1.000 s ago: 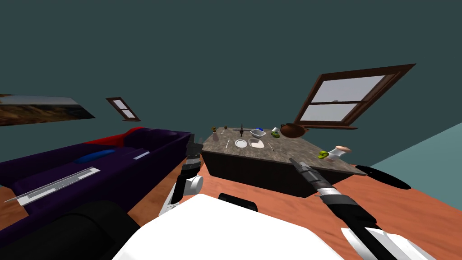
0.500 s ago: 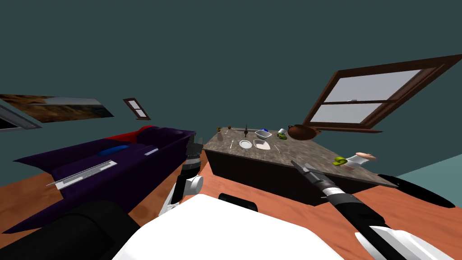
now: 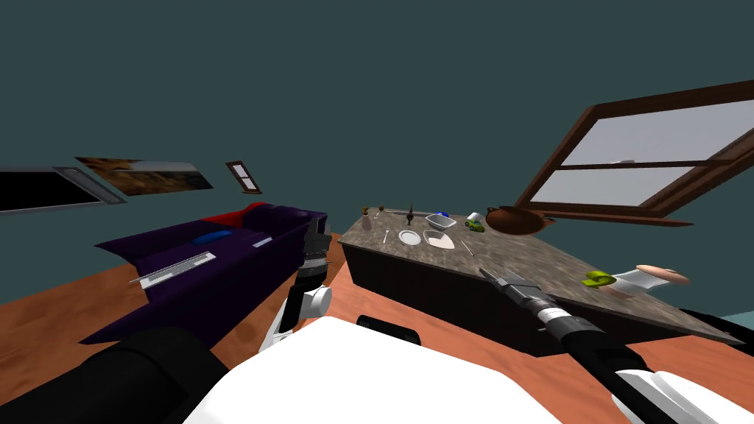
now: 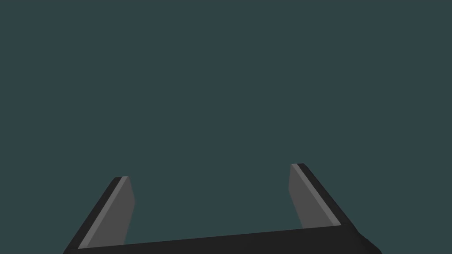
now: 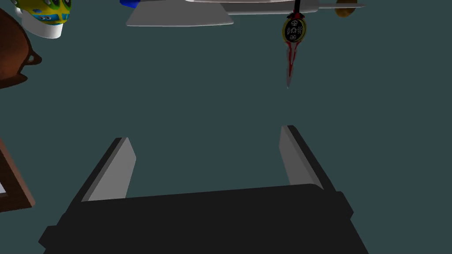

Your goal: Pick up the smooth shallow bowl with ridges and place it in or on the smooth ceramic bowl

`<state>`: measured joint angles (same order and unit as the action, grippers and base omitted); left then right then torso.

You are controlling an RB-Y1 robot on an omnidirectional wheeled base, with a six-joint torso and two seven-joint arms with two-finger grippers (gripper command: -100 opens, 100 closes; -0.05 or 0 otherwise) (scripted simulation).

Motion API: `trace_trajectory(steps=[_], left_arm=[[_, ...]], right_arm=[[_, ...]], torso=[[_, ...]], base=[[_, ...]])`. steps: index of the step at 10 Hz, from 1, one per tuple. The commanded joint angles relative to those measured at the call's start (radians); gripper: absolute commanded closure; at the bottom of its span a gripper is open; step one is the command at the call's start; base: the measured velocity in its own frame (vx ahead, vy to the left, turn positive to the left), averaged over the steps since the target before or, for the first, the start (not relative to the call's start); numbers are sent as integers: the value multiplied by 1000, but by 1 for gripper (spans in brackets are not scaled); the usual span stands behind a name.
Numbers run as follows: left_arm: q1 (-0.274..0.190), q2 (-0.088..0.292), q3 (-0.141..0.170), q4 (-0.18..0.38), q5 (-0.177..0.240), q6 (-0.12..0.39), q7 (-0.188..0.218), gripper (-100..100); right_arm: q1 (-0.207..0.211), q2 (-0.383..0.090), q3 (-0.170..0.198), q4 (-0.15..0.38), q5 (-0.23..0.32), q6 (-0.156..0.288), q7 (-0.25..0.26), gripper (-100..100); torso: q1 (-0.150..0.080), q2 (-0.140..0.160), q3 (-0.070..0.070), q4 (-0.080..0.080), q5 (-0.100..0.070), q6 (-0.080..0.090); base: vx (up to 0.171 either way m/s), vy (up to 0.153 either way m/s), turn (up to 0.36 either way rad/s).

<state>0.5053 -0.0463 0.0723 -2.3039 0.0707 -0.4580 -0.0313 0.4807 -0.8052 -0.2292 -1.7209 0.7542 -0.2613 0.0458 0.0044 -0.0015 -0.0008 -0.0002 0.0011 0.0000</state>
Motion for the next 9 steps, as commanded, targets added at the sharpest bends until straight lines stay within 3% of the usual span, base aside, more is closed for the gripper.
trace_trajectory(steps=[1, 2, 3, 9], left_arm=[[0, 0, 0, 0, 0, 0, 0, 0], [0, 0, 0, 0, 0, 0, 0, 0], [0, 0, 0, 0, 0, 0, 0, 0], [0, 0, 0, 0, 0, 0, 0, 0]], right_arm=[[-7, -19, 3, 29, 31, -4, 11, -100], [-7, -64, 17, 61, 71, 6, 22, -100], [-7, -64, 17, 61, 79, 6, 22, -100], [-7, -220, 89, 182, 253, 46, 70, -100]], torso=[[0, 0, 0, 0, 0, 0], [-1, 0, 0, 0, 0, 1], [0, 0, 0, 0, 0, 0], [1, -2, -1, 0, 1, 1]], base=[[32, 69, 74], [34, 78, 138], [39, 65, 77], [55, 88, 128]])
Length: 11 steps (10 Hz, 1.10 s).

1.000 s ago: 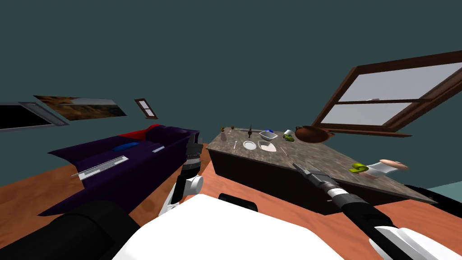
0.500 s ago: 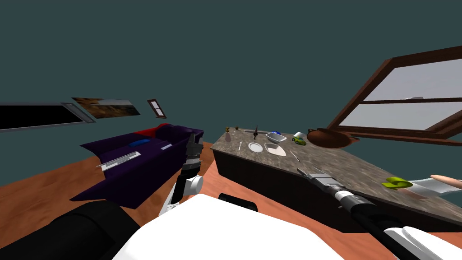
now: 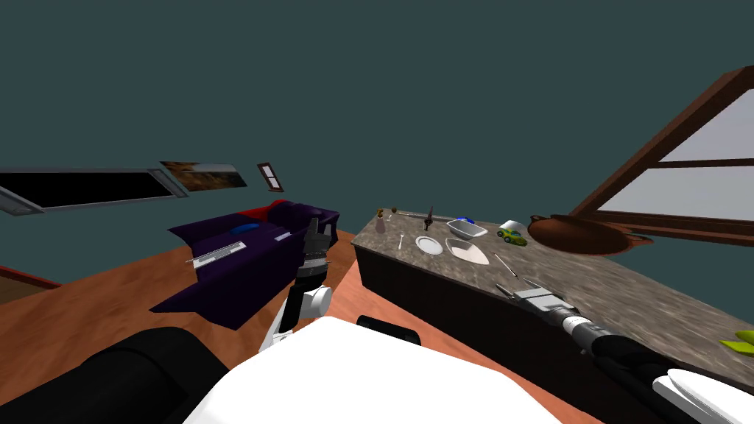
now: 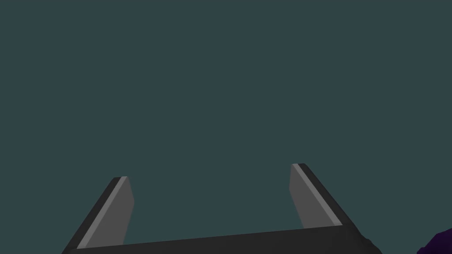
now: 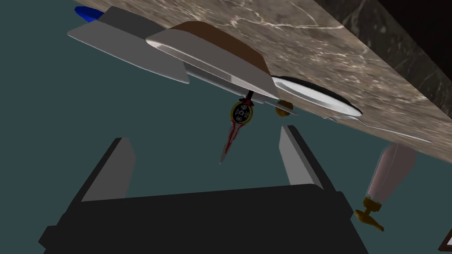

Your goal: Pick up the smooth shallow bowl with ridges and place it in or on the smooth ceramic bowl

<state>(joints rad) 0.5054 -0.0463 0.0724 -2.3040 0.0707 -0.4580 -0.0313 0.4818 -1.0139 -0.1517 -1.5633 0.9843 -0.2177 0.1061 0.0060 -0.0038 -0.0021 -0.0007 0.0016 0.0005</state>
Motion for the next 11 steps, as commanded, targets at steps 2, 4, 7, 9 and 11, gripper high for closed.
trace_trajectory(steps=[2, 4, 7, 9, 11], left_arm=[[0, 0, 0, 0, 0, 0, 0, 0], [0, 0, 0, 0, 0, 0, 0, 0], [0, 0, 0, 0, 0, 0, 0, 0], [0, 0, 0, 0, 0, 0, 0, 0], [0, 0, 0, 0, 0, 0, 0, 0]], right_arm=[[-7, -72, 33, 51, 66, 12, 22, -100], [-6, -112, 55, 77, 104, 21, 34, -100], [-2, -186, 103, 125, 172, 37, 58, -100], [4, -250, 151, 166, 230, 50, 80, -100], [7, -287, 176, 183, 255, 56, 90, -100]], torso=[[-2, 1, 0, 0, 0, 0], [-2, 0, 0, 0, 0, 0], [-2, 2, 1, 0, -1, 1], [-1, 0, 0, 0, 0, 0], [-2, -1, -1, 0, 0, 1]], base=[[58, 57, 107], [74, 73, 154], [57, 65, 77], [109, 80, 157], [73, 58, 69]])
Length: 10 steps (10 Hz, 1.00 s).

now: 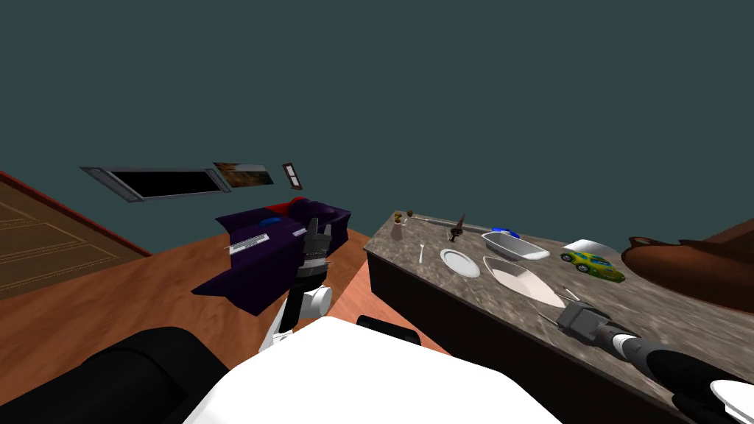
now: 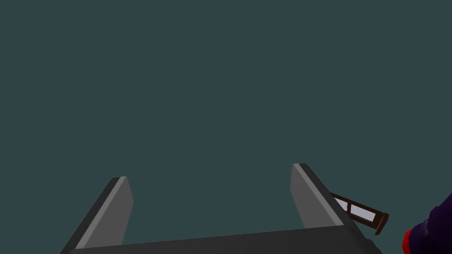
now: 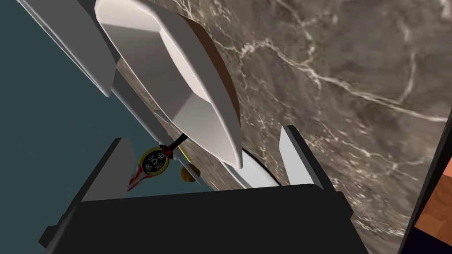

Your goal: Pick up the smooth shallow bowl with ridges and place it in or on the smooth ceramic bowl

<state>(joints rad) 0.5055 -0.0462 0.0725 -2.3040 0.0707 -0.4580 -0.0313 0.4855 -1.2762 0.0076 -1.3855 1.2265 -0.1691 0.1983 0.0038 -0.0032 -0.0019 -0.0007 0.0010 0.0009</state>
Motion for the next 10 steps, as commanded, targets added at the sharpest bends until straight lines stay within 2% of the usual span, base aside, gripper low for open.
trace_trajectory(steps=[1, 3, 6, 7, 8, 9, 10], left_arm=[[0, 0, 0, 0, 0, 0, 0, 0], [0, 0, 0, 0, 0, 0, 0, 0], [0, 0, 0, 0, 0, 0, 0, 0], [0, 0, 0, 0, 0, 0, 0, 0], [0, 0, 0, 0, 0, 0, 0, 0], [0, 0, 0, 0, 0, 0, 0, 0], [0, 0, 0, 0, 0, 0, 0, 0]], right_arm=[[7, -50, 40, 21, 35, 12, 7, -100], [15, -90, 82, 45, 71, 19, 23, -100], [28, -116, 129, 64, 102, 22, 38, -100], [31, -116, 137, 66, 106, 21, 39, -100], [28, -108, 123, 69, 101, 13, 51, -100], [30, -109, 125, 68, 101, 16, 49, 0], [20, -87, 139, 98, 99, 25, 53, -100]], torso=[[0, 0, 0, 0, 0, 0], [0, -1, 0, 0, 0, 0], [-1, 0, 0, 0, 0, 0], [-2, 1, 1, 0, 0, 1], [-2, 3, 2, 1, -1, 1], [-3, 4, 3, 1, -1, 1], [-3, 5, 3, 1, -1, 1]], base=[[76, 64, 130], [88, 57, 98], [73, 37, 68], [30, 20, 22], [11, 7, 2], [0, 0, 0], [1, -19, 185]])
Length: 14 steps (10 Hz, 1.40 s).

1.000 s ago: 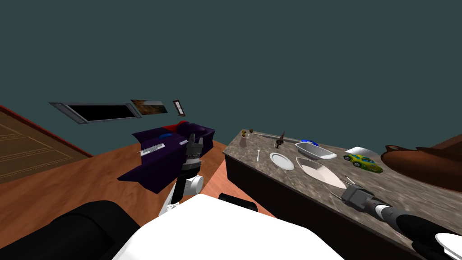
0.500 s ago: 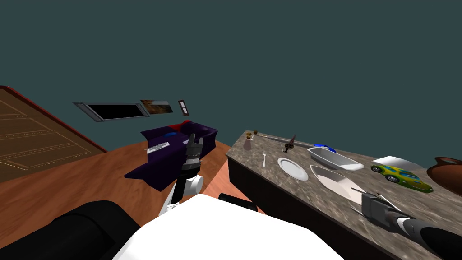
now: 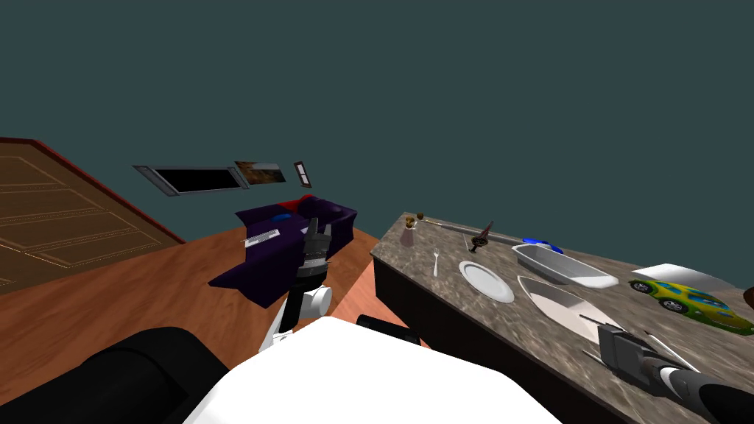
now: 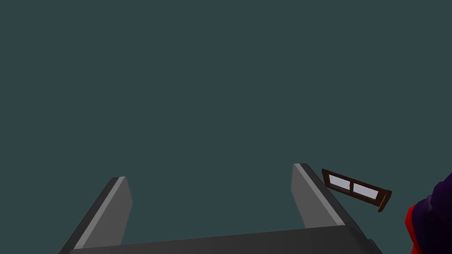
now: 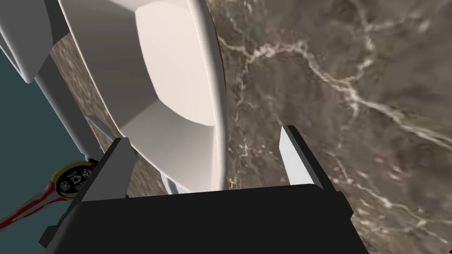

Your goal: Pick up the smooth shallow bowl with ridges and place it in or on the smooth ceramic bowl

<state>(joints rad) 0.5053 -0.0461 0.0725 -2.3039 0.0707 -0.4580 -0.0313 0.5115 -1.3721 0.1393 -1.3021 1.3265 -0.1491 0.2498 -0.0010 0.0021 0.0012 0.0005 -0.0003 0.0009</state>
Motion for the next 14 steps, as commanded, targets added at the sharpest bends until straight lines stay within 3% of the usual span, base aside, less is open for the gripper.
trace_trajectory(steps=[1, 3, 4, 8, 9, 10, 11, 12, 13, 14], left_arm=[[0, 0, 0, 0, 0, 0, 0, 0], [0, 0, 0, 0, 0, 0, 0, 0], [0, 0, 0, 0, 0, 0, 0, 0], [0, 0, 0, 0, 0, 0, 0, 0], [0, 0, 0, 0, 0, 0, 0, 0], [0, 0, 0, 0, 0, 0, 0, 0], [0, 0, 0, 0, 0, 0, 0, 0], [0, 0, 0, 0, 0, 0, 0, 0], [0, 0, 0, 0, 0, 0, 0, 0], [0, 0, 0, 0, 0, 0, 0, 0]], right_arm=[[-12, 23, 16, 33, -2, 10, 4, -100], [-12, 26, 19, 34, -1, 15, 3, -100], [-14, 27, 21, 37, -1, 16, 4, 100], [-13, 28, 21, 37, -2, 15, 2, 100], [-13, 28, 21, 37, -2, 14, 3, 0], [-6, 9, 8, 15, -1, 4, 2, 100], [1, -9, -4, -10, 1, -3, -2, 100], [0, 7, -6, 7, -2, -2, 10, 100], [1, 6, -7, 6, -2, -5, 11, 0], [-5, -18, -35, 16, -7, -9, -4, 100]], torso=[[0, 0, 0, 0, 0, 0], [-2, 0, 0, 0, -1, 1], [-1, 1, 0, 0, 0, 1], [2, 1, 1, 1, 1, 0], [2, 1, 1, 1, 1, 0], [3, 1, 1, 1, 2, 1], [4, 2, 2, 1, 3, 3], [7, 3, 2, 1, 3, 2], [6, 3, 2, 2, 3, 1], [5, 2, 2, 2, 3, 1]], base=[[-4, -45, 261], [-6, -34, 90], [0, 0, 0], [-1, 0, -3], [0, 0, 0], [3, 27, -220], [1, 55, -255], [-2, 28, -52], [-2, 5, 3], [-133, 18, 20]])
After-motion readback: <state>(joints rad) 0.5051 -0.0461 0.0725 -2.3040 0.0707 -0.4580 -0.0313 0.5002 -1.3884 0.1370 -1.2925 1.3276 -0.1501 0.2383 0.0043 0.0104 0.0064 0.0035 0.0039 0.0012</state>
